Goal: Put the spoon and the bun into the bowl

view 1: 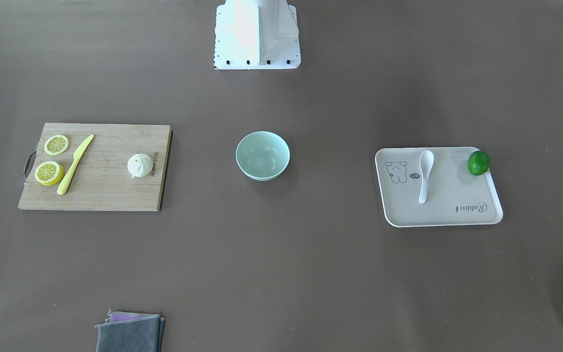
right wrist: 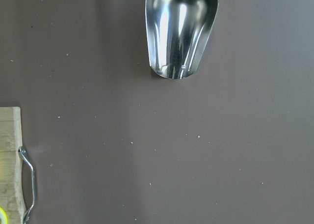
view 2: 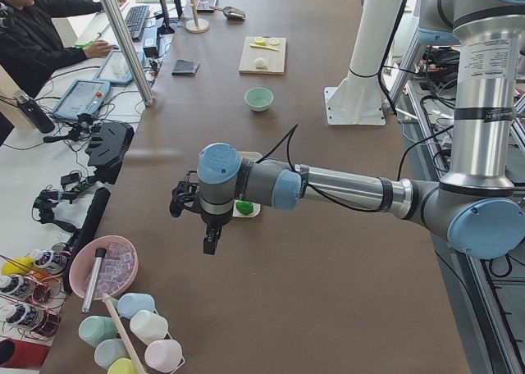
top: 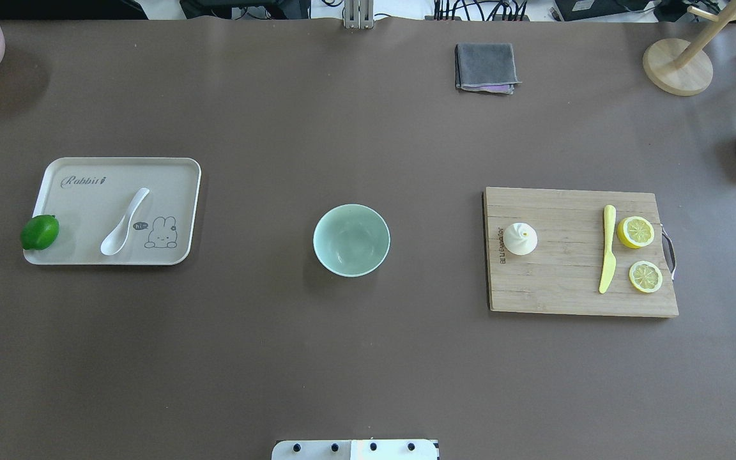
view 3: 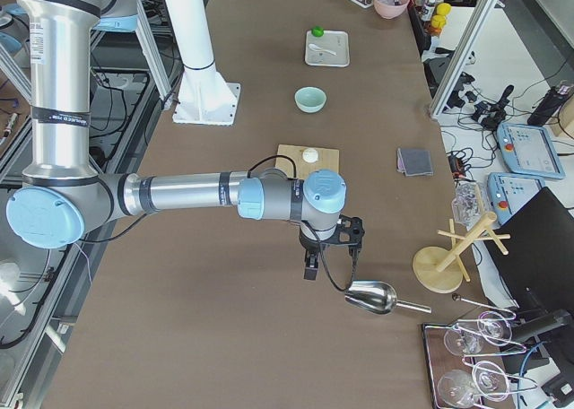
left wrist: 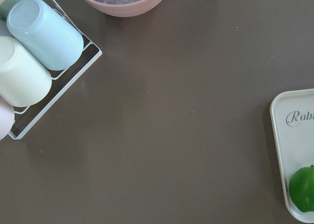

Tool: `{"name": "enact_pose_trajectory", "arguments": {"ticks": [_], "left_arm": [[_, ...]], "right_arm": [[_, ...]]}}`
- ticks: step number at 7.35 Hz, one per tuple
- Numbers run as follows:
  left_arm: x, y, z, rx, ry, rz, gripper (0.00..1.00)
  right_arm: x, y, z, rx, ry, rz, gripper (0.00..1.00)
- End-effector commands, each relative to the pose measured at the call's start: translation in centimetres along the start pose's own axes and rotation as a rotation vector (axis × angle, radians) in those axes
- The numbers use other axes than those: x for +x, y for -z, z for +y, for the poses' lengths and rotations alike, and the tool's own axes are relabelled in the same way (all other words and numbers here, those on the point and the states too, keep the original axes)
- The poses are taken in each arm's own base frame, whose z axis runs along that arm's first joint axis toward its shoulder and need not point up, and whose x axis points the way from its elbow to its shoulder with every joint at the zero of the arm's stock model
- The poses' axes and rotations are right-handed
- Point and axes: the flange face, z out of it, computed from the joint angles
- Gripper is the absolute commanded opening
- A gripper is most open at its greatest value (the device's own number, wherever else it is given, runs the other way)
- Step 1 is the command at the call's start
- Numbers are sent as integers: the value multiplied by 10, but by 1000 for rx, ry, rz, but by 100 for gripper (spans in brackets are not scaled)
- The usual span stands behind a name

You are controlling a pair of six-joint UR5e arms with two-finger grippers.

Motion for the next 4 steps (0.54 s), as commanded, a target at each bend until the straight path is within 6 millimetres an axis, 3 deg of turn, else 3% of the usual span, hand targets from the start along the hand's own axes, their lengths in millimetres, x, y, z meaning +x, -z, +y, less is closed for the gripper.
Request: {"name": "enact_pose_trajectory", "arguments": {"ticks": [1, 4], "left_arm": [[0, 0, -1, 0, 0, 0, 99], [2, -2, -2, -1, -5, 1, 99]], "right_arm": [[0, 1, -1, 2, 2, 6, 100], [-1, 1, -1, 3, 1, 3, 100]]}}
